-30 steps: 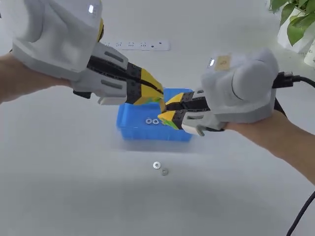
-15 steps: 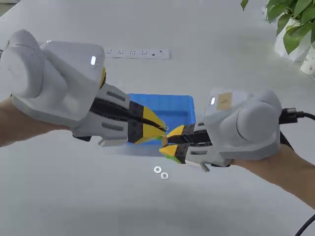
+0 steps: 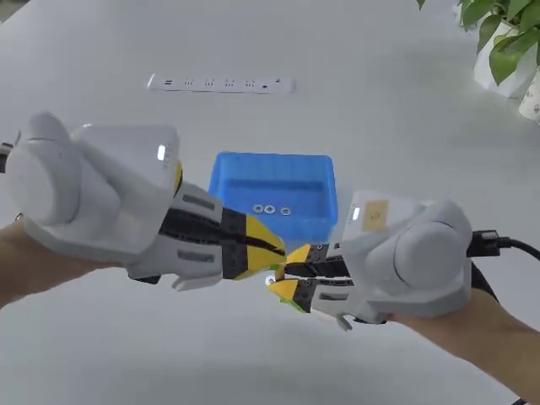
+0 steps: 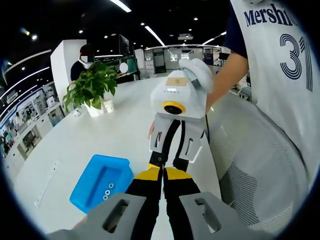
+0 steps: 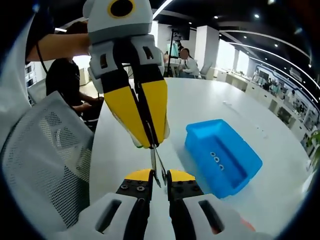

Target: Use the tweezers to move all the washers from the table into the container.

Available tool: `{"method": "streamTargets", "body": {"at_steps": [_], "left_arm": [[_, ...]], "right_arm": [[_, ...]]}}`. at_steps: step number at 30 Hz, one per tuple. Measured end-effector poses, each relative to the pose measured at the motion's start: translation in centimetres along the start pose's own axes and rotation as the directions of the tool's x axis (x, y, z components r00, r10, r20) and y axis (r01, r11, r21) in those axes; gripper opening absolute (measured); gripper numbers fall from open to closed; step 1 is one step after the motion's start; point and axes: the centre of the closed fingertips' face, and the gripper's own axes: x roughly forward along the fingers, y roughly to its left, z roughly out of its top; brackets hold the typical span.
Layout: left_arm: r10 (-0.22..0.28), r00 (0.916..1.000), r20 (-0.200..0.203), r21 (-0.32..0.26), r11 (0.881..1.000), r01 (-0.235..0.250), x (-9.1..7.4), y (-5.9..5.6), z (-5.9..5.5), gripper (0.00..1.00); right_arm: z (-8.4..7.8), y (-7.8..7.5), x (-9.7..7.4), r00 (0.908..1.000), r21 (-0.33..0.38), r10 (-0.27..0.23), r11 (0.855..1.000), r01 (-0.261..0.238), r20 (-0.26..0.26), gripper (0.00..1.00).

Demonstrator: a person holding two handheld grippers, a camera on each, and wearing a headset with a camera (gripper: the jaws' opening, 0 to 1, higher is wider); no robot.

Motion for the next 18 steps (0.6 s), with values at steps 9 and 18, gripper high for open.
{"method": "streamTargets", "body": {"at_steps": [9, 18], "left_arm": [[0.014, 0.9999, 0.006, -0.037, 0.999, -0.014, 0.4, 0.3, -1.0, 0.05], [0.010, 1.0000, -0.001, -0.046, 0.999, -0.010, 1.0, 0.8, -1.4, 0.05]], "right_arm": [[-0.9, -0.2, 0.4, 1.0000, 0.031, -0.001, 1.000, 0.001, -0.009, 0.13], [-1.5, -0.8, 0.8, 0.9998, 0.045, 0.001, 0.999, 0.000, -0.020, 0.13]]}}
